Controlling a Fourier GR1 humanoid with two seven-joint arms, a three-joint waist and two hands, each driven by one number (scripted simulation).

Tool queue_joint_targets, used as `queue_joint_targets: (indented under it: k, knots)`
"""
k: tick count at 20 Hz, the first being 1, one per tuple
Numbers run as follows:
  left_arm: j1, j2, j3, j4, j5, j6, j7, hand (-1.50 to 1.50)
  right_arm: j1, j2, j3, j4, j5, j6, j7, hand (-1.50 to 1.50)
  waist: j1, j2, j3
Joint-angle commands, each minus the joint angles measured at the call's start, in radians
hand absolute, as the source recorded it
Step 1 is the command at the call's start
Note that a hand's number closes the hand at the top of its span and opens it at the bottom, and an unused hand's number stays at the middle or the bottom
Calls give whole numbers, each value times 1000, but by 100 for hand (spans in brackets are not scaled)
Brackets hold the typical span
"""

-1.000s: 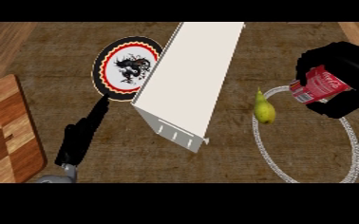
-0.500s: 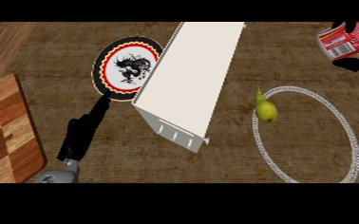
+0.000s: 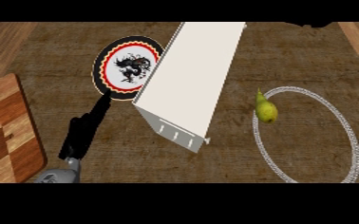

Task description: Pick the can from the placemat and place it in the tiered shelf

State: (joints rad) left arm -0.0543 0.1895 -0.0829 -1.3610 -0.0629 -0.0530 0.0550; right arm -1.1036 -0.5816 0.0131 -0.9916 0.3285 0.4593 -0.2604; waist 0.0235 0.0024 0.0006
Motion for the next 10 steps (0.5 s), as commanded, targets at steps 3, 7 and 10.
queue_joint_targets:
  k: [3, 7, 10]
  knots:
    - [42, 13, 7, -36, 17, -34, -8, 0, -208, 124, 26, 178, 78, -65, 71, 150, 18, 5, -2]
    - [54, 19, 13, -43, 13, -41, 8, 0, -198, 169, 73, 243, 147, -99, -45, 150, 8, 4, -1]
    - [15, 16, 10, -29, -1, -37, 3, 0, -267, 265, 110, 308, 196, -160, -28, 150, 16, 8, -2]
